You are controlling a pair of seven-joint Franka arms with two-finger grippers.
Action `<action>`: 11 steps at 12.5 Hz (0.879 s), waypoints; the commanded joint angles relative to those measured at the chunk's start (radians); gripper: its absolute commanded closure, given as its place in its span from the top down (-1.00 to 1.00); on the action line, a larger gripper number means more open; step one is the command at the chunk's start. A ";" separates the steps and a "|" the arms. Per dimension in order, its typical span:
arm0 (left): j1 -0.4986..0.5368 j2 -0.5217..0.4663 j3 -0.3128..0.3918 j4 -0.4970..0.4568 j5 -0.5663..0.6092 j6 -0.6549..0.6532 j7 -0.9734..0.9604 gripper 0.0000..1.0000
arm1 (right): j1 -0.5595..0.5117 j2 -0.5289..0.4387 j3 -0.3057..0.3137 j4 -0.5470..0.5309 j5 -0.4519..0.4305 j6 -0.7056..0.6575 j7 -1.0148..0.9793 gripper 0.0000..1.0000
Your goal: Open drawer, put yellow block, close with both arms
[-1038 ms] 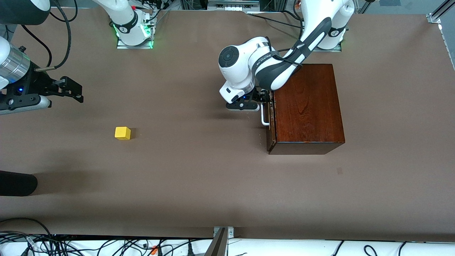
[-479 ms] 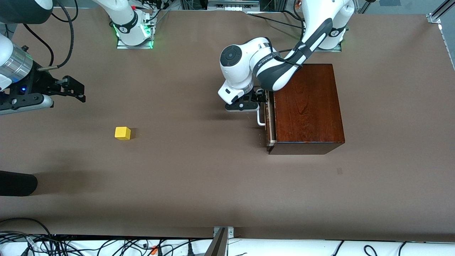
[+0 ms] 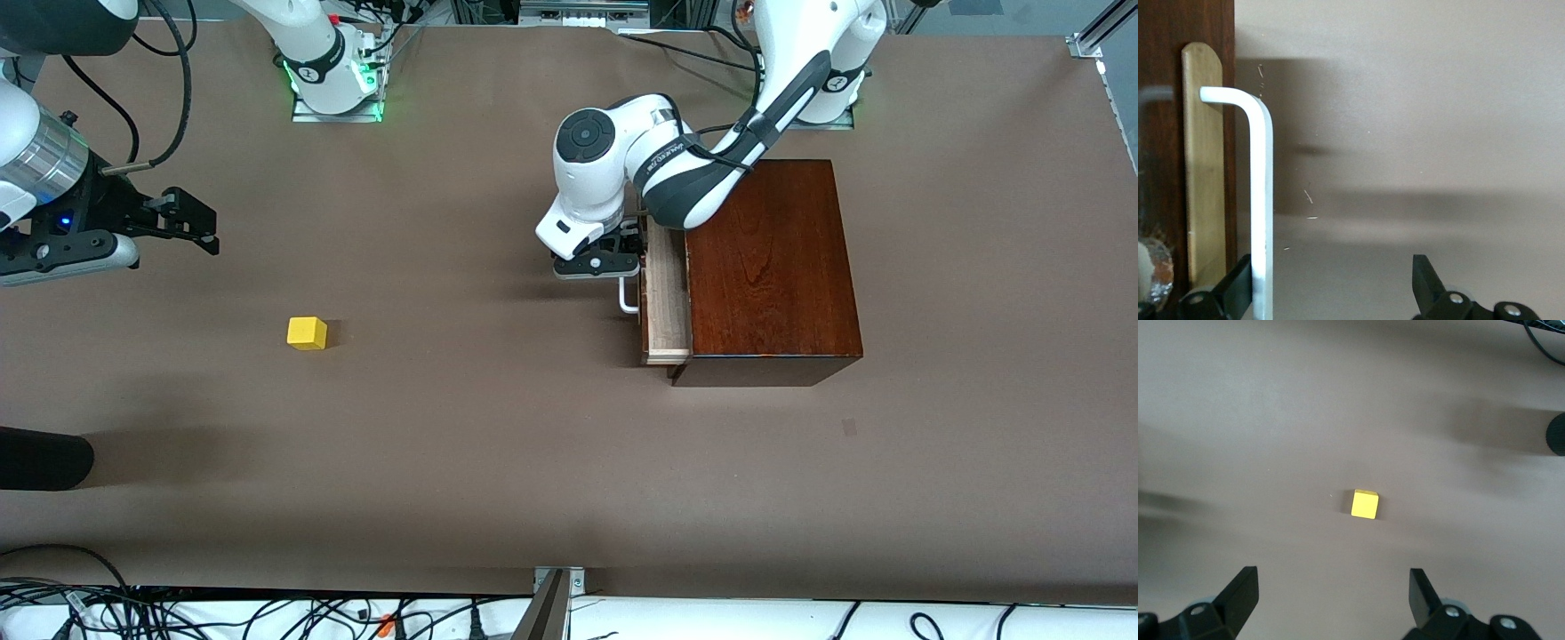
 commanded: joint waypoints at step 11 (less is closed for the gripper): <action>0.002 -0.035 -0.018 0.193 -0.023 -0.371 0.066 1.00 | 0.002 0.003 -0.001 0.017 -0.008 -0.006 0.002 1.00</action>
